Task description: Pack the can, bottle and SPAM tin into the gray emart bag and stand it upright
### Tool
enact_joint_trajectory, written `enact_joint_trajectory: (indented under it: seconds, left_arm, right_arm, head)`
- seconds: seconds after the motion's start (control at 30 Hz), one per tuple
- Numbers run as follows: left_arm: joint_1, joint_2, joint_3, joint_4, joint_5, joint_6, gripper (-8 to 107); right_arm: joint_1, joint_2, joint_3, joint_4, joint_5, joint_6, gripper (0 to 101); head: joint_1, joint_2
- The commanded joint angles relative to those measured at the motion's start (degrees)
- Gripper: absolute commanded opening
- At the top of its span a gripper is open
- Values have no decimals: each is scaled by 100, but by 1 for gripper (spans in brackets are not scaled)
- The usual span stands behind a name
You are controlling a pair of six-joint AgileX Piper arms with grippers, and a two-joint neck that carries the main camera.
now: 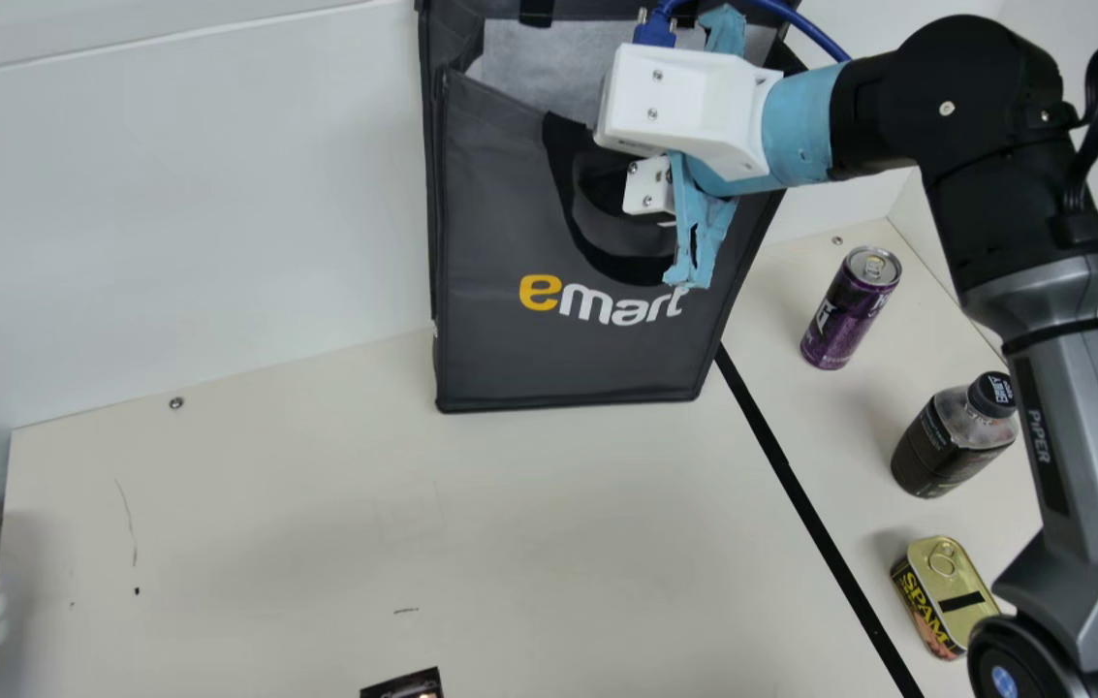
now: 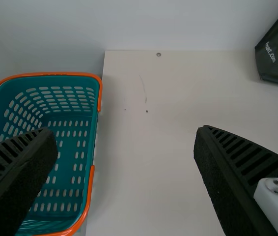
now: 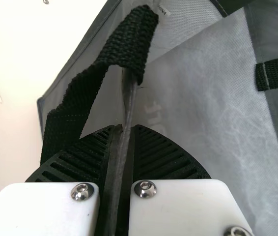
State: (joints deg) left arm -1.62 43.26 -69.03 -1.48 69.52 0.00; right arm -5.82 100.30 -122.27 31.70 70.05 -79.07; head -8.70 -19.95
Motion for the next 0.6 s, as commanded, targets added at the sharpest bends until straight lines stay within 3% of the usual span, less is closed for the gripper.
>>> enact_joint_trajectory:
  seconds: [0.0, 0.57]
  left_arm:
    - [0, 0, 0, 0, 0, 0, 90]
    - [0, 0, 0, 0, 0, 0, 90]
  right_arm:
    - [23, -57, 18, -18, -15, 39, 0]
    - [198, -779, 326, -69, -15, 290, 0]
  head:
    - [-130, -5]
    - [-130, -5]
